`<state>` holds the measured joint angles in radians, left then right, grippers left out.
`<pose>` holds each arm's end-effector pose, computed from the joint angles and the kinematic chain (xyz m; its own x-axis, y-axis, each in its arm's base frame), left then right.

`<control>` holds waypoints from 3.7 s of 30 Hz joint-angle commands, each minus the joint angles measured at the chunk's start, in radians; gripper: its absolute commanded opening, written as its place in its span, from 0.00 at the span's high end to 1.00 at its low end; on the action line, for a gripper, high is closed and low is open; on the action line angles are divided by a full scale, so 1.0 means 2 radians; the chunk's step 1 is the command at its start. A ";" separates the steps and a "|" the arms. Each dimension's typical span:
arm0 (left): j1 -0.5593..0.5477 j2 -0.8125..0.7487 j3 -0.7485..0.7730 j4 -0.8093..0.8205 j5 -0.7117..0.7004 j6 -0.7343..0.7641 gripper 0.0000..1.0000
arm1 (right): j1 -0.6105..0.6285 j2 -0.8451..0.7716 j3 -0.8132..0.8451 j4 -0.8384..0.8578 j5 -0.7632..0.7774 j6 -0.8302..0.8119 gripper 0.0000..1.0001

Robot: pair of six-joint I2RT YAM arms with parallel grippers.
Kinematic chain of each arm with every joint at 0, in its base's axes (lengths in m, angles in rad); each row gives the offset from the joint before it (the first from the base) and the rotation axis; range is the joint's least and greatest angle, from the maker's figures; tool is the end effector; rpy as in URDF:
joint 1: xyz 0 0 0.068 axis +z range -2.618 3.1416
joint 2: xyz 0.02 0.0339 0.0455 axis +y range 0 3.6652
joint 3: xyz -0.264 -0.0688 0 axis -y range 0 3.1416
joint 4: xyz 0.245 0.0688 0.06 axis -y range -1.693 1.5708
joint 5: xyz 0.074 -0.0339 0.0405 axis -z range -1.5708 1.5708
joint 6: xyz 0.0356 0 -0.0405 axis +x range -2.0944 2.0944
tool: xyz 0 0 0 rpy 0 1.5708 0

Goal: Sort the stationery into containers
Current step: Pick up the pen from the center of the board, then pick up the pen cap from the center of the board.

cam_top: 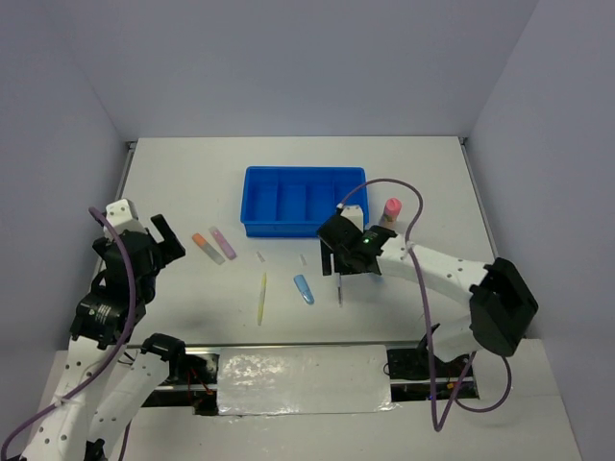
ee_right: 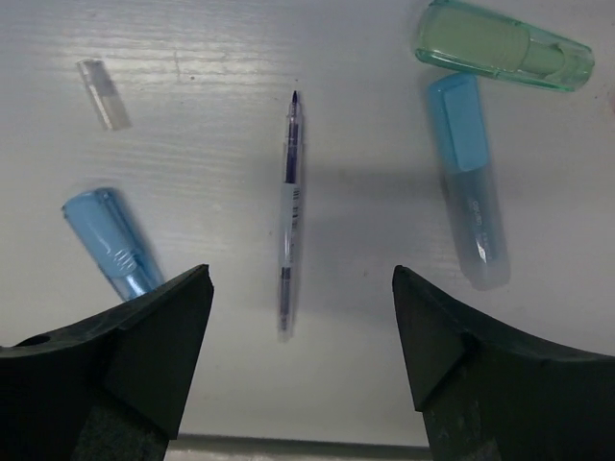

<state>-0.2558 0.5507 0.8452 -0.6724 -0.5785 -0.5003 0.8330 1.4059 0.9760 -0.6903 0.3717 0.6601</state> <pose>0.1099 -0.0086 0.3419 -0.1790 -0.3683 -0.9123 -0.4167 0.8684 -0.2688 0.1919 0.1919 0.2299 -0.8358 -0.0701 -0.5445 -0.0892 0.9960 0.0088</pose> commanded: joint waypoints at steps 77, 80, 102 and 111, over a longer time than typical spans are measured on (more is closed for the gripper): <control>-0.183 0.617 0.127 0.067 0.065 -0.371 0.48 | -0.012 -0.275 -0.082 -0.016 -0.055 -0.067 1.00; -0.183 0.618 0.126 0.061 0.062 -0.374 0.50 | -0.012 -0.276 -0.082 -0.016 -0.055 -0.067 1.00; -0.184 0.480 0.045 0.131 0.097 -0.311 1.00 | -0.010 -0.303 -0.157 0.131 -0.145 -0.088 1.00; -0.188 0.310 -0.024 0.285 0.180 -0.252 1.00 | 0.014 -0.295 -0.219 0.320 -0.233 -0.023 1.00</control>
<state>-0.6247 1.2457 0.8627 -0.2546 -0.3202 -1.0645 0.8310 0.8104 0.5720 -0.2901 -0.0097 0.5392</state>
